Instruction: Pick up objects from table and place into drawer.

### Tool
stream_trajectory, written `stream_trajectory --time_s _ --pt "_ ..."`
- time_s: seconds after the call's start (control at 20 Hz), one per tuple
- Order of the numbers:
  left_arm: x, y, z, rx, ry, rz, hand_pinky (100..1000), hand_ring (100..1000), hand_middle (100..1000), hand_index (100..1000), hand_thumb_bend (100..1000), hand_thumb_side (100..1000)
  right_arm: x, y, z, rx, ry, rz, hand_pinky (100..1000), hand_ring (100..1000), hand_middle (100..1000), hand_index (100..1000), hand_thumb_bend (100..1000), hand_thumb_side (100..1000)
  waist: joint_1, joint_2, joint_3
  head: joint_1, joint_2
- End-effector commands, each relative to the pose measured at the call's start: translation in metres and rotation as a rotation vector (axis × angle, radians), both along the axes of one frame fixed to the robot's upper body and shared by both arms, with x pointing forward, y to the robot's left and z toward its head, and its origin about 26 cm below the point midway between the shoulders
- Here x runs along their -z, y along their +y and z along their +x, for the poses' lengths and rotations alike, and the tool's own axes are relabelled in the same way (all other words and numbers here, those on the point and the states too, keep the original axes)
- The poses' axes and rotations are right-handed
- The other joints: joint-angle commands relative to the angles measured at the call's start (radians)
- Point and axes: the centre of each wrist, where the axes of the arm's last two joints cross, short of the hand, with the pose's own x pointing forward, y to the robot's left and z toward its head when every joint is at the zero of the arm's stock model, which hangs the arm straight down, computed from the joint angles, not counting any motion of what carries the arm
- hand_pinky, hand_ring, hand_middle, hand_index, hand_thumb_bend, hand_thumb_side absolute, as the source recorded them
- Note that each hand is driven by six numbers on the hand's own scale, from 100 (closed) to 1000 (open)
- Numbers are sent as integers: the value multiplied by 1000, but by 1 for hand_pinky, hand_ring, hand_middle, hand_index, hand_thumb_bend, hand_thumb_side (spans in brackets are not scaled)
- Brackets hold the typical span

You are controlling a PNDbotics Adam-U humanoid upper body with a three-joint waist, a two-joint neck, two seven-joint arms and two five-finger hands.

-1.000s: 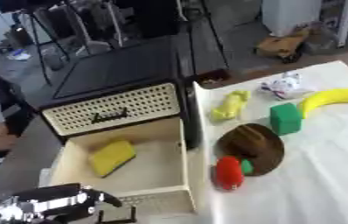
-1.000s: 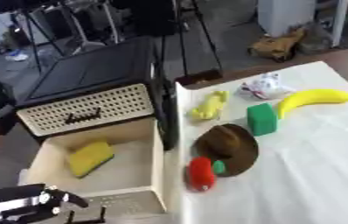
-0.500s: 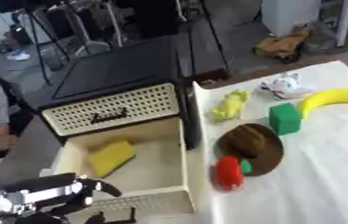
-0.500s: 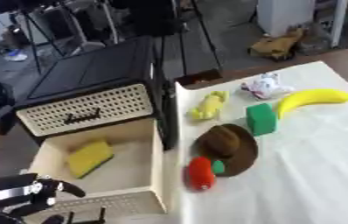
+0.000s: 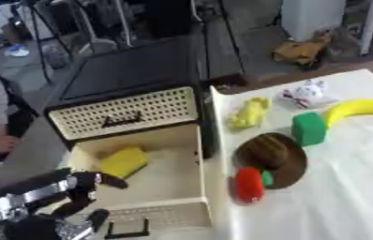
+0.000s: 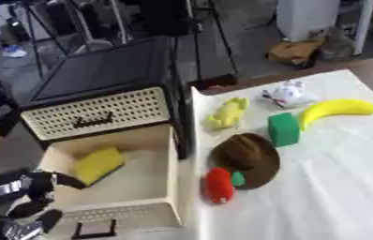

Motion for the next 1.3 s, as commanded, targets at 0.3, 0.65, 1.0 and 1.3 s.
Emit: stream_trajectory --time_s 0.3,0.65,1.0,1.3 --pt "-4 19 -3 -29 -217 -326 100 100 100 895 100 596 -12 -2 -4 6 -66 -3 709 805 719 793 100 1000 -43 -14 13 -20 42" --pt "-21 37 -1 -137 -314 -650 100 100 106 930 100 864 -20 -5 -5 5 -121 -24 709 802 721 795 100 1000 -71 -18 24 -46 50" --pt "-35 55 -2 -153 -391 -880 174 335 448 972 100 966 -33 -7 -6 4 -169 -77 708 802 724 804 100 1000 -92 -15 33 -70 41" --pt "-44 64 -3 -170 -454 -1016 415 566 616 964 100 948 -50 -6 -7 19 -166 -149 709 808 730 814 100 1000 -105 -11 40 -113 37"
